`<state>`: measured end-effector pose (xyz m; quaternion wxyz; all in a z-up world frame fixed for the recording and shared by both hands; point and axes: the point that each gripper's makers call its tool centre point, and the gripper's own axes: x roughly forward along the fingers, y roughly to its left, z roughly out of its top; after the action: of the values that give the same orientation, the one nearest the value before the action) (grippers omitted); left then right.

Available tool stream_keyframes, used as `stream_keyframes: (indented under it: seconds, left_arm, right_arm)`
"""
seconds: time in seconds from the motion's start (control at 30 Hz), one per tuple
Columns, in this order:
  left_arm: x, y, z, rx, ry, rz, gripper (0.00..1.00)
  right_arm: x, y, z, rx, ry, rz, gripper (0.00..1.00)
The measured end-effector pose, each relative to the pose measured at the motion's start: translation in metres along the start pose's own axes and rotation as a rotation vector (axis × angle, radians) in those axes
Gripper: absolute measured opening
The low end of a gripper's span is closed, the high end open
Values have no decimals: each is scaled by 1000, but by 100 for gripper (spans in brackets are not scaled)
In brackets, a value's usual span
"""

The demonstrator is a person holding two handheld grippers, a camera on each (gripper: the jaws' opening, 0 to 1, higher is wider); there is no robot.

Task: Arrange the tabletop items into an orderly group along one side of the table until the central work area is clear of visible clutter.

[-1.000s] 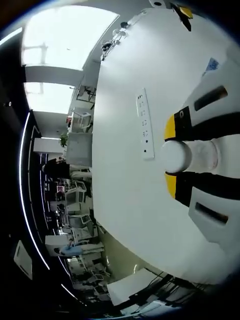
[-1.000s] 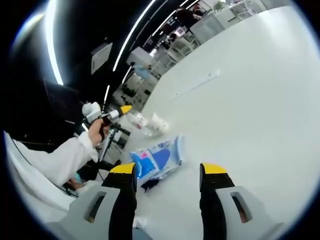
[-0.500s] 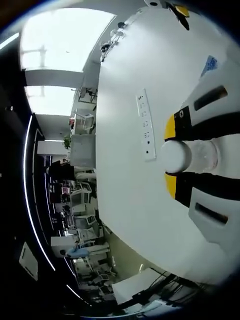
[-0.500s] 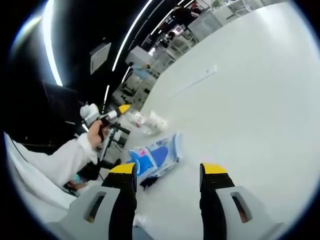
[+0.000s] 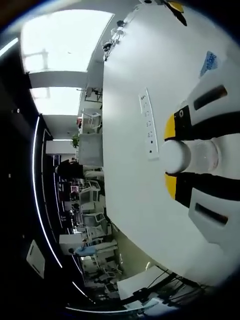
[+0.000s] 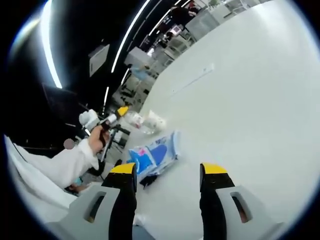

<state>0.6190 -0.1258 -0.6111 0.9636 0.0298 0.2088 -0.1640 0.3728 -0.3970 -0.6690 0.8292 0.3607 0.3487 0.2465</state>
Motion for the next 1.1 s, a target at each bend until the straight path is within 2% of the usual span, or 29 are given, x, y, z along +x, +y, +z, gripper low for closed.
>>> stream_keyframes:
  seconds: [0.1, 0.17, 0.27, 0.37, 0.5, 0.53, 0.57, 0.6, 0.67, 0.83, 0.93, 1.1]
  left_arm:
    - [-4, -1, 0, 26, -13, 17, 23]
    - [-7, -2, 1, 21, -25, 22, 27]
    - [-11, 0, 5, 23, -59, 33, 51]
    - [-17, 4, 3, 17, -51, 49, 65]
    - [-27, 11, 2, -52, -60, 67, 85]
    - [-29, 12, 0, -80, -48, 73, 92]
    - [-33, 13, -5, -109, -22, 78, 95]
    - [-38, 13, -10, -151, 11, 78, 97]
    - [-46, 13, -13, -199, 6, 63, 98]
    - [-71, 9, -15, -143, -1, 55, 100]
    - [-84, 8, -16, -141, -5, 53, 99]
    - [-106, 9, -29, -169, 9, 61, 96]
  right_arm:
    - [-2, 0, 1, 0, -6, 1, 49]
    - [-3, 1, 1, 1, -9, 2, 50]
    - [-3, 1, 0, 4, -8, 4, 50]
    - [-3, 1, -2, -4, -6, 9, 50]
    - [-4, 6, -4, -4, -8, 29, 50]
    - [-4, 7, -5, -6, -8, 30, 51]
    - [-5, 7, -5, -7, -9, 30, 52]
    - [-6, 7, -6, -7, -11, 30, 54]
    - [-8, 7, -7, -10, -16, 26, 57]
    - [-13, 10, -14, -20, -24, 19, 60]
    - [-17, 12, -19, -27, -30, 22, 58]
    - [-24, 18, -35, -8, -33, 34, 58]
